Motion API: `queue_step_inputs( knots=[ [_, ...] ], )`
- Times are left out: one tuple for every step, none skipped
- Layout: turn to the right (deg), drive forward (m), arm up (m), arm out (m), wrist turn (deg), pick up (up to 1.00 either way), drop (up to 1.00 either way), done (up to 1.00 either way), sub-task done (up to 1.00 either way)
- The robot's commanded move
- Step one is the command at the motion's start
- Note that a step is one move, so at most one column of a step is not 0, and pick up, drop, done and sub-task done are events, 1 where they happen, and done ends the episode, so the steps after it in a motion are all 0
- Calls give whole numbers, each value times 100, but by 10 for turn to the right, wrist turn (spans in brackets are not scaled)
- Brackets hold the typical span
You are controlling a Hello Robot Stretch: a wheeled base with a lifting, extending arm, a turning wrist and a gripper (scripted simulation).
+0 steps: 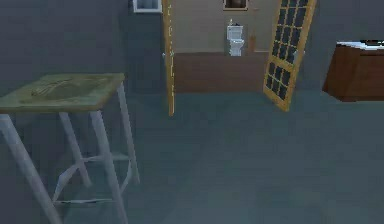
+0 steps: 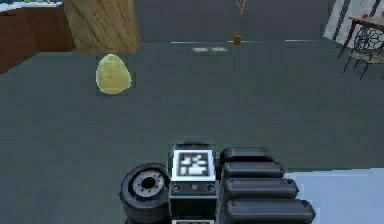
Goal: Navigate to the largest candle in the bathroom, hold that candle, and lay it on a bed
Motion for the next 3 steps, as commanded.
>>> queue_step_inputs(
  knots=[
    [0,60,0,0,0,0,0,0,0],
    [450,0,0,0,0,0,0,0,0],
    [90,0,0,0,0,0,0,0,0]
  ],
)
